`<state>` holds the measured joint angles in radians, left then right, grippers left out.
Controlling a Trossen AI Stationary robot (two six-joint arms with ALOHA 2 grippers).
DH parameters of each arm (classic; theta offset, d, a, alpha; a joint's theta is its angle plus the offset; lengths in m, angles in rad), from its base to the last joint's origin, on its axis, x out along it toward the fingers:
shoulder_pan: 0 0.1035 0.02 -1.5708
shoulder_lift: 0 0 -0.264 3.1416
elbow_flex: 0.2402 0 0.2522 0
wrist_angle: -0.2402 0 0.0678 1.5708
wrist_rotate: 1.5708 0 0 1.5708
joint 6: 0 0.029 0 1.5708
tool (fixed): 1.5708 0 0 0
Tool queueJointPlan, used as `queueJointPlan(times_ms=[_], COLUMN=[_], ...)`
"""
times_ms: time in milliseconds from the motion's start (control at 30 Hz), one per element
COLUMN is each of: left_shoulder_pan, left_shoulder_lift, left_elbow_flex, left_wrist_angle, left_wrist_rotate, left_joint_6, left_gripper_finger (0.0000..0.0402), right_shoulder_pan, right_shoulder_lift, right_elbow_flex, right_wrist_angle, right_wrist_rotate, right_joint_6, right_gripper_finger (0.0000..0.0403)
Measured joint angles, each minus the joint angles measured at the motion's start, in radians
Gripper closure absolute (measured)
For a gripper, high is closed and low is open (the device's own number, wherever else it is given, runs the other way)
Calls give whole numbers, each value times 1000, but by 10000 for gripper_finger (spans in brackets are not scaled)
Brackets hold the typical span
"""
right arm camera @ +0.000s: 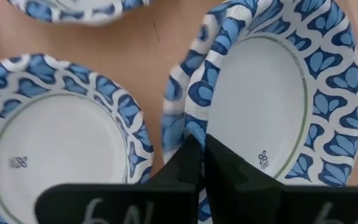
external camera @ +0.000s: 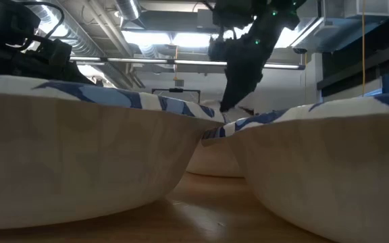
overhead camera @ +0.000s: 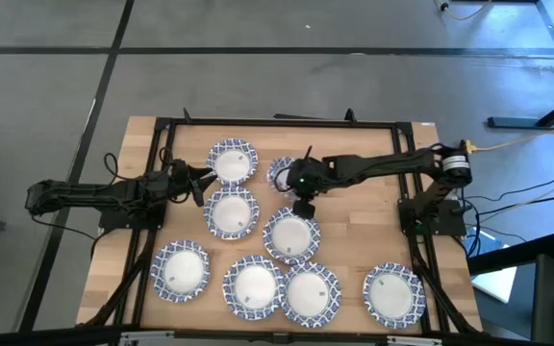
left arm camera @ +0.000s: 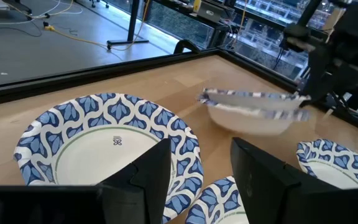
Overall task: Nest bowls inside each other
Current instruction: Stack the blue patterned bowl on top of the other blue patterned bowl
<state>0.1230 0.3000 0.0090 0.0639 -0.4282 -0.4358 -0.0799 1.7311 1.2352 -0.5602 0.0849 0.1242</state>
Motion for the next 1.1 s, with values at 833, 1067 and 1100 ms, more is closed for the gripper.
queueJointPlan(times_ms=[833, 1067, 1100], left_shoulder_pan=[0, 0, 0], left_shoulder_lift=[0, 0, 0], left_elbow_flex=[0, 0, 0], left_wrist_angle=[0, 0, 0], left_wrist_rotate=[0, 0, 0], left_joint_6=[0, 1, 1], left_gripper_finger=[241, 241, 241], right_shoulder_pan=[-1, 10, 18], right_shoulder_lift=[19, 19, 19], right_elbow_flex=[149, 203, 206], right_wrist_angle=[-100, -145, -148], right_wrist_rotate=[0, -61, -84], right_joint_6=[-78, -68, -56], right_gripper_finger=[212, 190, 189])
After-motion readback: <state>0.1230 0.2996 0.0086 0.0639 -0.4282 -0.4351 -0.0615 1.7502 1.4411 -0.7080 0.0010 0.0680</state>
